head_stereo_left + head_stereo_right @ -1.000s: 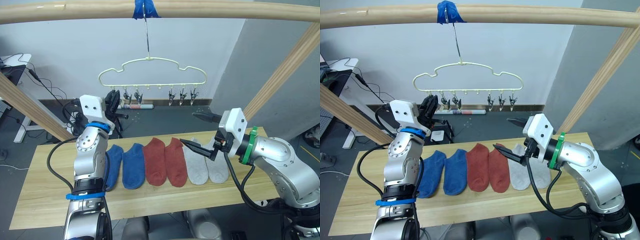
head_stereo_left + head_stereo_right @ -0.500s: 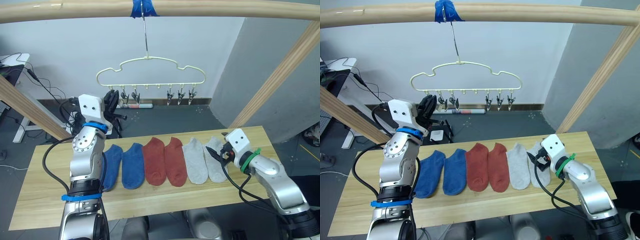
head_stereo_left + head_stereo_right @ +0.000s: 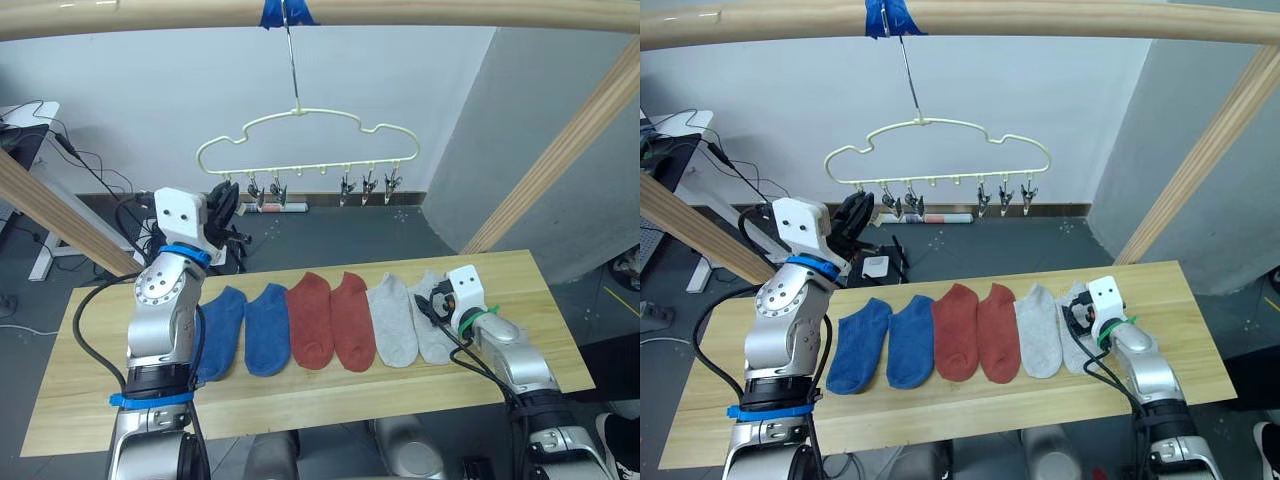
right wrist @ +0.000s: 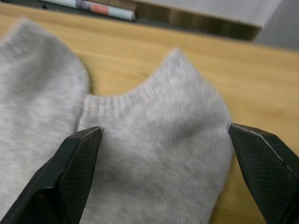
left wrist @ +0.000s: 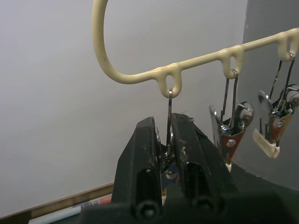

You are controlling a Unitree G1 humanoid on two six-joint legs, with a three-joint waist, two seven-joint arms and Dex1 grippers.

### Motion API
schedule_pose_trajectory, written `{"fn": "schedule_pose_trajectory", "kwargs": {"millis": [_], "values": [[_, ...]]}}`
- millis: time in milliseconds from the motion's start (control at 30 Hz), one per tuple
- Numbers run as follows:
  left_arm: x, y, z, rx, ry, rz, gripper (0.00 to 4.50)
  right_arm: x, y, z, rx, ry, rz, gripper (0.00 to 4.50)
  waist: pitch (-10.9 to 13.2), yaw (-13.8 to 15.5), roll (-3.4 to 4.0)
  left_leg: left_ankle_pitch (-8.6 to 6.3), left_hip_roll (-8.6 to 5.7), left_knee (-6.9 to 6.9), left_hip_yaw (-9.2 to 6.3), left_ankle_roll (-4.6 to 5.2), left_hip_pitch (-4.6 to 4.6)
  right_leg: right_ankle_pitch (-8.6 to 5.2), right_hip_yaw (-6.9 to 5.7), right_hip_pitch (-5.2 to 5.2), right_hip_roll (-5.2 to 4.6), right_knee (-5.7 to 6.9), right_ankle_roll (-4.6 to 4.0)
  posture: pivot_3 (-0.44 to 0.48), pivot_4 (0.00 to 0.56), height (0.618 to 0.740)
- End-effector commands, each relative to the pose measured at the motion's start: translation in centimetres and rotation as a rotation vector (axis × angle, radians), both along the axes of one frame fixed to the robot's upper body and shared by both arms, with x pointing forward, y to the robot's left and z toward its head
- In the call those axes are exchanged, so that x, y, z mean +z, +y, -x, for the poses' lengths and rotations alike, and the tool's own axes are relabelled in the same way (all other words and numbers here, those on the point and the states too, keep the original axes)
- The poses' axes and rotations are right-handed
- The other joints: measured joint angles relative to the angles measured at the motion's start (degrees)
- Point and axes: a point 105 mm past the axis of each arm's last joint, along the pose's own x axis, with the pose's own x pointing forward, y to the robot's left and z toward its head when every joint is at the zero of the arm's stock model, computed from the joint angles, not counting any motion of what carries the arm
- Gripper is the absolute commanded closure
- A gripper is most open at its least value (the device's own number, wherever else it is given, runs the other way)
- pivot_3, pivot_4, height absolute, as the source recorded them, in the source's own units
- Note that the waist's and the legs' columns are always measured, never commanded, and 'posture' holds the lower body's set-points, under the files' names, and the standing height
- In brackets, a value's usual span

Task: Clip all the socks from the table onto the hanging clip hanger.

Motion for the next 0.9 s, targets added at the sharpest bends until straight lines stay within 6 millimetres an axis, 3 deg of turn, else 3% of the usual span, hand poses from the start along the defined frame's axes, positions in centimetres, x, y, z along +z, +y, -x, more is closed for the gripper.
{"fn": "schedule_pose_trajectory", "kwargs": {"millis": [33, 267, 400, 533, 633, 700, 767, 900], "values": [[0.7, -0.1, 0.5, -0.028, -0.016, -0.002, 4.36, -0.7, -0.9, 0.3, -0.039, 0.028, -0.011, 0.58, 0.0, 0.0, 0.00, 0.00, 0.00, 0.01, 0.00, 0.00, 0.00, 0.01, 0.00, 0.00, 0.00, 0.00, 0.02, -0.193, 0.286, 0.740], [0.3, -0.5, 0.7, -0.101, 0.034, 0.025, 4.36, -1.0, -0.4, 1.0, 0.001, 0.040, -0.001, 3.13, 0.0, 0.0, 0.00, 0.00, 0.00, 0.01, 0.00, 0.00, 0.01, -0.03, -0.01, 0.00, 0.00, 0.01, 0.09, -0.201, 0.287, 0.740], [0.6, -0.8, 0.9, -0.157, 0.058, 0.040, 4.36, 0.6, 0.8, 1.4, 0.131, -0.029, 0.067, 4.50, 0.1, 0.0, 0.01, 0.00, 0.00, 0.00, 0.00, 0.00, 0.01, -0.08, 0.00, 0.00, 0.00, 0.01, 0.16, -0.198, 0.290, 0.740], [1.1, -1.4, 1.2, -0.208, 0.081, 0.064, 4.36, 6.2, 4.7, 2.1, 0.502, -0.256, 0.291, 4.50, 0.9, -0.1, 0.18, 0.00, -0.01, 0.02, 0.03, 0.00, 0.01, -0.13, 0.03, -0.01, 0.00, 0.00, 0.32, -0.201, 0.297, 0.740], [1.3, -1.4, 1.3, -0.218, 0.094, 0.077, 4.36, 8.4, 6.5, 2.2, 0.610, -0.315, 0.320, 4.50, 1.0, -0.5, 0.11, 0.00, 0.01, 0.01, 0.05, -0.01, 0.00, -0.11, 0.07, -0.07, 0.04, 0.01, 0.37, -0.208, 0.301, 0.740], [1.3, -1.6, 1.3, -0.231, 0.106, 0.086, 4.36, 10.5, 9.1, 1.8, 0.698, -0.355, 0.313, 4.50, 1.1, -0.5, 0.09, 0.01, 0.04, 0.01, 0.02, -0.01, 0.01, -0.11, 0.06, -0.07, 0.06, 0.02, 0.37, -0.211, 0.302, 0.740], [1.4, -2.0, 1.4, -0.247, 0.113, 0.090, 4.36, 11.8, 11.7, 1.2, 0.762, -0.378, 0.304, 4.50, 1.2, -0.6, 0.06, 0.01, 0.04, 0.03, 0.04, -0.01, 0.01, -0.10, 0.08, -0.08, 0.06, 0.03, 0.37, -0.217, 0.300, 0.740], [1.6, -2.3, 1.2, -0.255, 0.115, 0.103, 4.36, 12.2, 15.6, -0.1, 0.796, -0.376, 0.278, 4.50, 1.2, -0.4, 0.04, 0.01, 0.04, 0.00, -0.04, -0.01, -0.06, 0.05, -0.01, -0.13, 0.05, 0.03, 0.11, -0.219, 0.296, 0.740]]}}
